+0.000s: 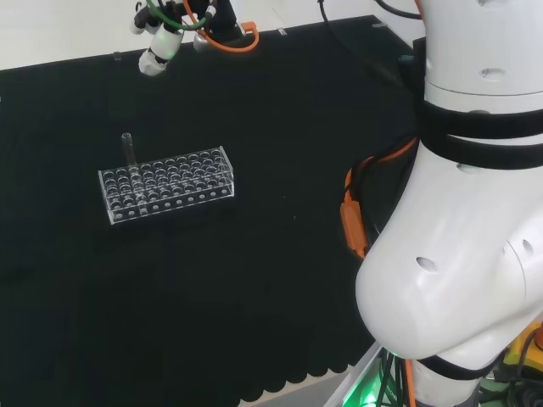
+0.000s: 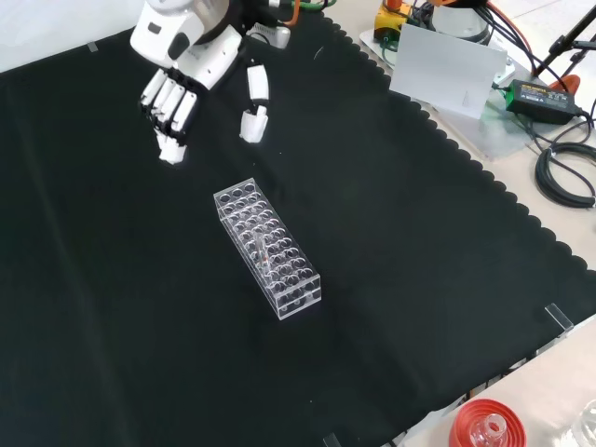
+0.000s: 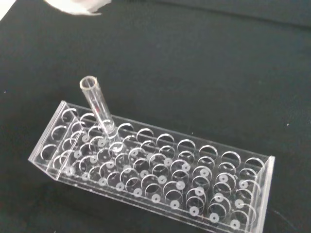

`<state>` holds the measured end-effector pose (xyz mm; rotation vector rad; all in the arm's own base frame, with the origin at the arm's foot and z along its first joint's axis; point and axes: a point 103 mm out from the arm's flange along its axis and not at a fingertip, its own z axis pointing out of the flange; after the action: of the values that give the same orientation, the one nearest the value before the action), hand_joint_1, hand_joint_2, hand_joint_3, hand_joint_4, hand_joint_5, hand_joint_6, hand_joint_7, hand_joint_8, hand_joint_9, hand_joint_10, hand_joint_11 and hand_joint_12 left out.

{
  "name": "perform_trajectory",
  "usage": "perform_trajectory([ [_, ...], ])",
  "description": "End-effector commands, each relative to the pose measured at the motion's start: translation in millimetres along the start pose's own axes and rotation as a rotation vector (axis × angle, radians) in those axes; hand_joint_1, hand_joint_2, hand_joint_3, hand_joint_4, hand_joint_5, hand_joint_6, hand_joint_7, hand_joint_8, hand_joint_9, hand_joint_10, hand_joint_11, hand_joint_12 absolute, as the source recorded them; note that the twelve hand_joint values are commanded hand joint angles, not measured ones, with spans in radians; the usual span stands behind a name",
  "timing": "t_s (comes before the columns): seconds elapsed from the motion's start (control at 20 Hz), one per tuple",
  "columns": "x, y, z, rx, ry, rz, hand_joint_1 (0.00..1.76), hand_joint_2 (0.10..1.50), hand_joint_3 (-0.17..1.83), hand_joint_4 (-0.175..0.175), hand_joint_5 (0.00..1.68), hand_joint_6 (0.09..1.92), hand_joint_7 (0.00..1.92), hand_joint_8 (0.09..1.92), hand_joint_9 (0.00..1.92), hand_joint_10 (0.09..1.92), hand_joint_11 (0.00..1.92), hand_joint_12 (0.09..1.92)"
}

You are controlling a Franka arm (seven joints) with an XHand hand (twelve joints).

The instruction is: Pick up the test tube.

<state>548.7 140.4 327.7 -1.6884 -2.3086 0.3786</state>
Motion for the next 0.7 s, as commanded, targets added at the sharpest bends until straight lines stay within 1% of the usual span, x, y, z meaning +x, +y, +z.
perform_trajectory([
  [0.05, 20, 33, 23, 0.058, -0.003, -0.052, 0.78, 0.76, 0.39, -0.017, 0.26, 0.09, 0.14, 0.81, 0.22, 0.98, 0.01, 1.56],
  [0.35, 31, 47, 43, 0.095, -0.001, -0.079, 0.78, 0.75, 0.4, -0.019, 0.26, 0.09, 0.15, 0.81, 0.23, 0.98, 0.02, 1.56],
  [0.7, 36, 55, 71, 0.152, -0.011, -0.085, 0.79, 0.75, 0.4, -0.022, 0.28, 0.09, 0.16, 0.82, 0.24, 0.97, 0.03, 1.55],
])
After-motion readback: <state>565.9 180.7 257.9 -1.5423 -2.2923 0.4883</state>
